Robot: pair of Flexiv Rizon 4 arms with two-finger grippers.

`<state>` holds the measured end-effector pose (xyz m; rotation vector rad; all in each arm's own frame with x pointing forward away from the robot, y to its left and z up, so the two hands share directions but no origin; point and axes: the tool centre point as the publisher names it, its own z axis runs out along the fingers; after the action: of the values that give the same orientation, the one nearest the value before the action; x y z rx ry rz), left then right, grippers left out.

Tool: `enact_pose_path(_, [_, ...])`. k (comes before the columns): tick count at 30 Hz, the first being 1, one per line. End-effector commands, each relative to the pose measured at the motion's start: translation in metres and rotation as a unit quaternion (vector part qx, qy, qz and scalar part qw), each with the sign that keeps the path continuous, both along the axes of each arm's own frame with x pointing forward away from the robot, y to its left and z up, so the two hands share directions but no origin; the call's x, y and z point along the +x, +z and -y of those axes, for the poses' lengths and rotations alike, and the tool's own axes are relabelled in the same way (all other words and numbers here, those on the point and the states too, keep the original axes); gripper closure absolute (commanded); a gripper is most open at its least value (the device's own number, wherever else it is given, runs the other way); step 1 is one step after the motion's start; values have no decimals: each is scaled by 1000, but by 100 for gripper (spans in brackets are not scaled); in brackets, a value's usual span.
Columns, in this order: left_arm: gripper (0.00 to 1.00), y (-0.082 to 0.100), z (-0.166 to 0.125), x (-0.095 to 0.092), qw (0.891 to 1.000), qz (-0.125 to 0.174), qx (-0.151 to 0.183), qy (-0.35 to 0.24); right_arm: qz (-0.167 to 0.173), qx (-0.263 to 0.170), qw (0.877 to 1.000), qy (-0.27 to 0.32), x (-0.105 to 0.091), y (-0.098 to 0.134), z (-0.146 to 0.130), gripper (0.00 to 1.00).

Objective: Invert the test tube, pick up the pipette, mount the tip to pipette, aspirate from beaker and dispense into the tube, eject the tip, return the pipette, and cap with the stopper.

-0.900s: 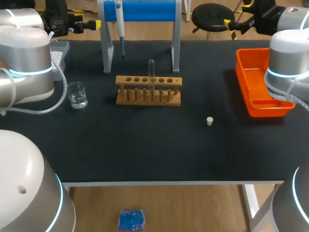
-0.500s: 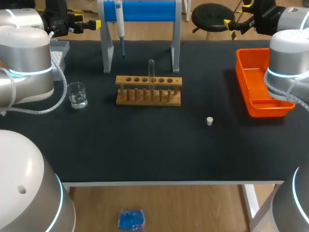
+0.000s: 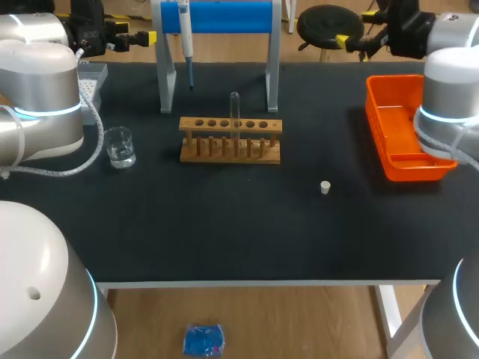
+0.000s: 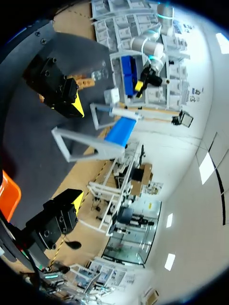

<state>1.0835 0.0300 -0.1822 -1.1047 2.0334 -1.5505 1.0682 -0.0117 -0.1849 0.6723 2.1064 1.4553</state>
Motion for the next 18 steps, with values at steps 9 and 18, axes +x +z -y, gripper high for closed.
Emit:
enact_pose_path(9, [0,0,0,0,1000,0,0,0,-1,59,969,238,-126,3,10,0])
enact_pose_path(18, [0,0,0,0,1000,0,0,0,33,20,945,325,-171,-16,-1,0])
